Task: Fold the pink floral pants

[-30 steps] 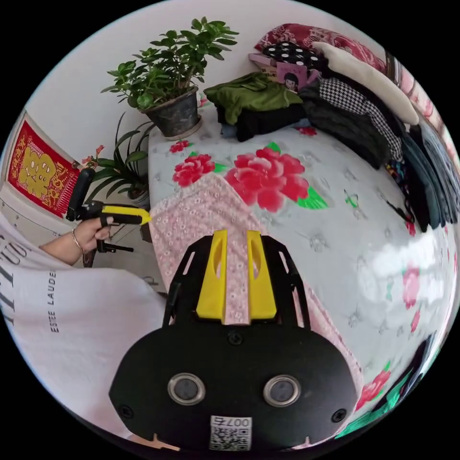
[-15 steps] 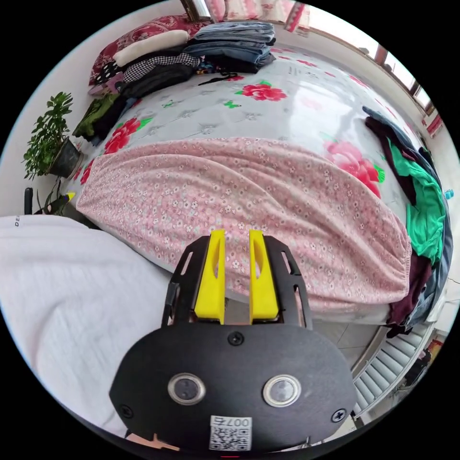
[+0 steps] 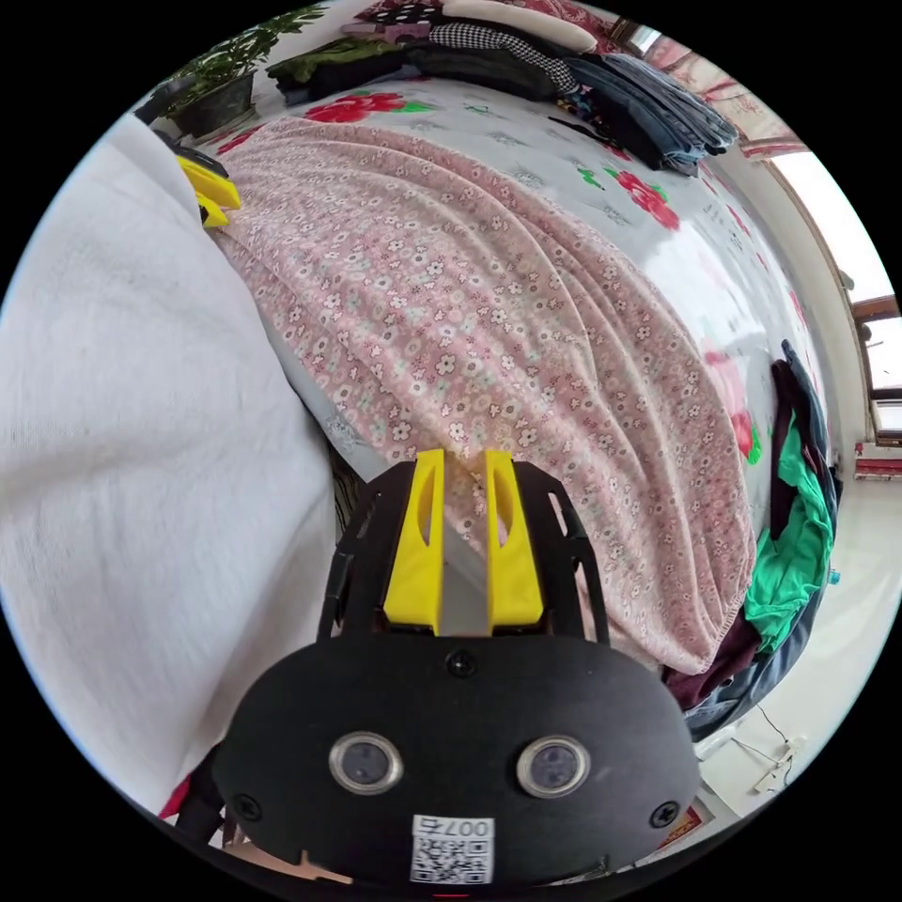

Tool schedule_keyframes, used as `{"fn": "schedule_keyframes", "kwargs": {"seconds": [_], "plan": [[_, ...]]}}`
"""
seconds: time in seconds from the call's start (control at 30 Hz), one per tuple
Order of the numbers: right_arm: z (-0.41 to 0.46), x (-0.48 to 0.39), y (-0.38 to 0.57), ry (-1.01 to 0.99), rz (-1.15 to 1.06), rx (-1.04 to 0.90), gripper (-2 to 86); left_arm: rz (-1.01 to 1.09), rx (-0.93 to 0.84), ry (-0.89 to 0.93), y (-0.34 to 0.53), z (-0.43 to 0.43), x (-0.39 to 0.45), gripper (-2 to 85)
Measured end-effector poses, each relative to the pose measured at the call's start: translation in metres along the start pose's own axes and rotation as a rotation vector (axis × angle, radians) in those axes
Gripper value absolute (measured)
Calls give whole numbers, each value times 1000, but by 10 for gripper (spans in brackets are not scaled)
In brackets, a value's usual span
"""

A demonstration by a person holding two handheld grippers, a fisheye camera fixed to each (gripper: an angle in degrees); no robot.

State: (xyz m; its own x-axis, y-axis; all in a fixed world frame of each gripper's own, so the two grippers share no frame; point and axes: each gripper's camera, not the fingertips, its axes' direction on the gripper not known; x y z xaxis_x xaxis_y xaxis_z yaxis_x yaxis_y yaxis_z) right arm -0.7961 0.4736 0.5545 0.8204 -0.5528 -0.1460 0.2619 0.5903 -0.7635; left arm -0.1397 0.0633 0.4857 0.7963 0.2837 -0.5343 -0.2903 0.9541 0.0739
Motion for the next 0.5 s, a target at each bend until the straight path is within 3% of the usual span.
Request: {"fn": "schedule_keyframes", "kwargs": {"seconds": [0.2,0.5], "plan": [[-17,8,2,-42,30,75,2,-87,13,24,-4,-2,-12,-1],[-70,7,34,-38,-30,183,-3,-44,142,-51,14,-56,5,-9]]}}
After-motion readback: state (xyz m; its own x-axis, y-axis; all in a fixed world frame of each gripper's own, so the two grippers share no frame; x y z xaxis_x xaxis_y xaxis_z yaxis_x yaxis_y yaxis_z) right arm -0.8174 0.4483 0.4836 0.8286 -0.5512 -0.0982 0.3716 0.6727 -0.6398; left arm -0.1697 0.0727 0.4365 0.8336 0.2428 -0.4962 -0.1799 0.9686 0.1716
